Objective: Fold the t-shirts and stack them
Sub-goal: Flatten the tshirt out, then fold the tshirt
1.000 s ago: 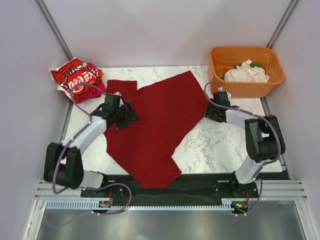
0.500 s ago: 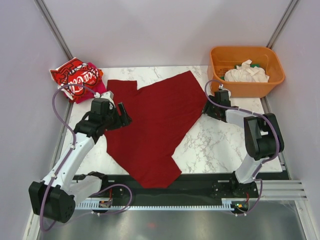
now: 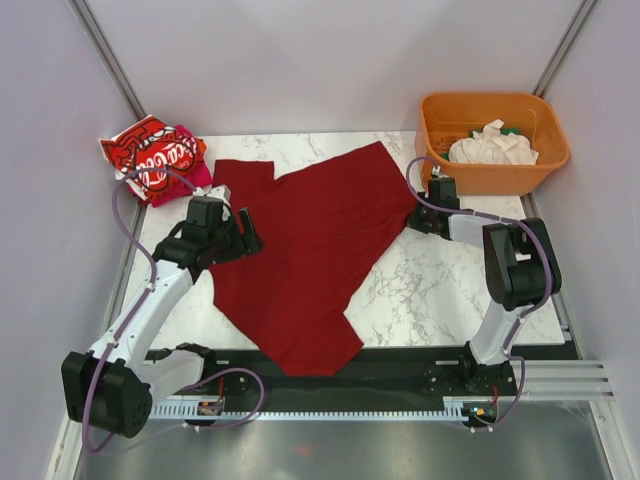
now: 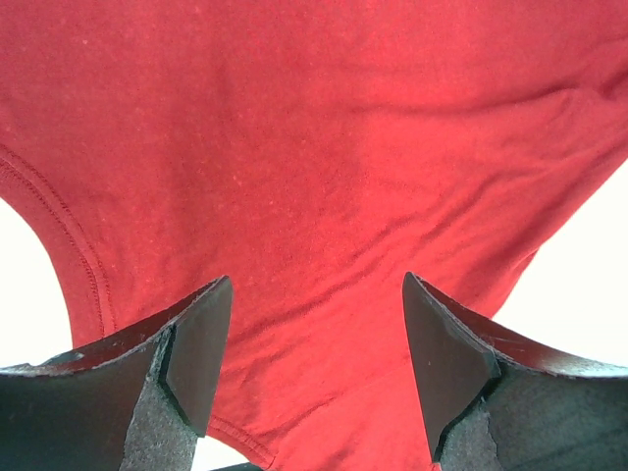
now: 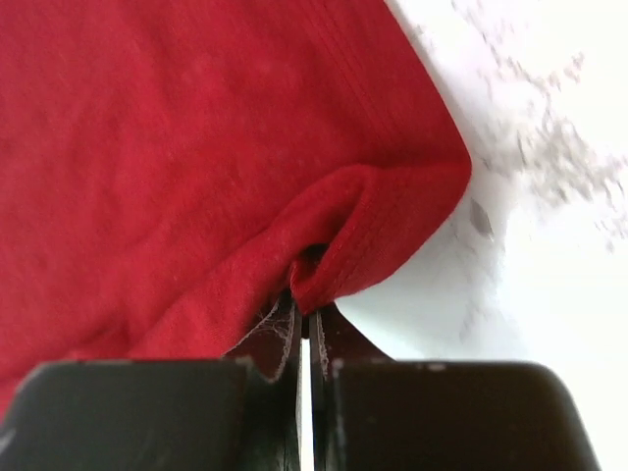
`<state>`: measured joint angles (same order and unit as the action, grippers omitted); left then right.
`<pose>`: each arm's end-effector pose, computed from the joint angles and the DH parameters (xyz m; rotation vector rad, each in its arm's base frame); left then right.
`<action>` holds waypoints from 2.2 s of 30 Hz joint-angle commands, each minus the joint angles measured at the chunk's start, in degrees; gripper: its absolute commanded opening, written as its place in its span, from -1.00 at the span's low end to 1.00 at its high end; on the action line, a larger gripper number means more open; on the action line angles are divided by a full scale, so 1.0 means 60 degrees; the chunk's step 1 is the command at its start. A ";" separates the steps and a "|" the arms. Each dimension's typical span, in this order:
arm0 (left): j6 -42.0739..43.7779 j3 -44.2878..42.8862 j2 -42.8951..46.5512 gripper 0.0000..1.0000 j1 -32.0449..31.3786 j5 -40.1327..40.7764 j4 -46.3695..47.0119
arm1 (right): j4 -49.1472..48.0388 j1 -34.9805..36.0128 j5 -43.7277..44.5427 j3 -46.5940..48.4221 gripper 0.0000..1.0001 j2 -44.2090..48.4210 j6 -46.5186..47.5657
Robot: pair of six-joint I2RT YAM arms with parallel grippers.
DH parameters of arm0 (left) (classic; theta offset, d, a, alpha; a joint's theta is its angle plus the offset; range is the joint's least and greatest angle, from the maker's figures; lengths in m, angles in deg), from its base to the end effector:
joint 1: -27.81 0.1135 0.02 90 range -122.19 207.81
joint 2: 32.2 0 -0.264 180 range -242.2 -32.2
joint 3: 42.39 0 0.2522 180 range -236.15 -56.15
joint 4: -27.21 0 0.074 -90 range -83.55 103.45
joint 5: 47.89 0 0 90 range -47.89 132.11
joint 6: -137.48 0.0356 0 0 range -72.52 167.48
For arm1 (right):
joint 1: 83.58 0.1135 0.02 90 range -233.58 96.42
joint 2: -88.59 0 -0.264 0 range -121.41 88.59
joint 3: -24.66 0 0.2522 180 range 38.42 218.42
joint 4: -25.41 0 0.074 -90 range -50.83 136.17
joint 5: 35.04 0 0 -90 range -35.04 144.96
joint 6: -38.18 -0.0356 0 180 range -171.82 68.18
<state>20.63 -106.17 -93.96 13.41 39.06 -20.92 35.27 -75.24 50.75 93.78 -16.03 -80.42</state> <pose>0.2156 -0.0573 0.2760 -0.2358 2.4009 -0.4025 0.3646 0.0561 0.1446 0.3857 2.3645 0.3951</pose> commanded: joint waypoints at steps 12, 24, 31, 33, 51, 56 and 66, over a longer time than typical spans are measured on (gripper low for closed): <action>0.0388 -0.0028 0.0185 0.53 -0.0033 -0.0005 0.0059 | 0.5204 -0.0057 0.0833 0.1320 -1.00 0.4414 0.1002; -0.0063 0.0293 0.1005 0.53 -0.0251 -0.0765 -0.0072 | 0.5413 -0.0057 0.2034 0.0532 0.96 0.4399 0.0944; -0.1529 0.0924 0.1679 0.42 -0.1935 -0.0899 -0.0423 | 0.4856 -0.0363 0.1449 -0.0536 0.91 0.3842 0.0666; -0.2083 0.1056 0.1782 0.41 -0.2752 -0.0533 -0.0628 | 0.4345 -0.0510 0.1039 -0.1005 0.89 0.4207 0.0198; -0.8208 0.0735 -0.1234 0.89 -1.1131 0.2675 -0.3936 | 0.4312 -0.0569 -0.0060 -0.2106 0.96 0.5483 -0.0082; -0.9031 0.1611 -0.1427 0.95 -1.1517 0.2749 -0.4159 | 0.4356 -0.0570 -0.0353 -0.2150 0.96 0.5644 0.0035; -0.9163 0.2111 -0.1556 0.89 -1.1503 0.2267 -0.2140 | 0.4459 -0.0570 -0.0280 -0.2194 0.96 0.5659 0.0270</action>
<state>-31.15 -93.47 -101.48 -55.22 52.72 -39.65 62.02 -78.68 49.33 80.86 16.65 -79.63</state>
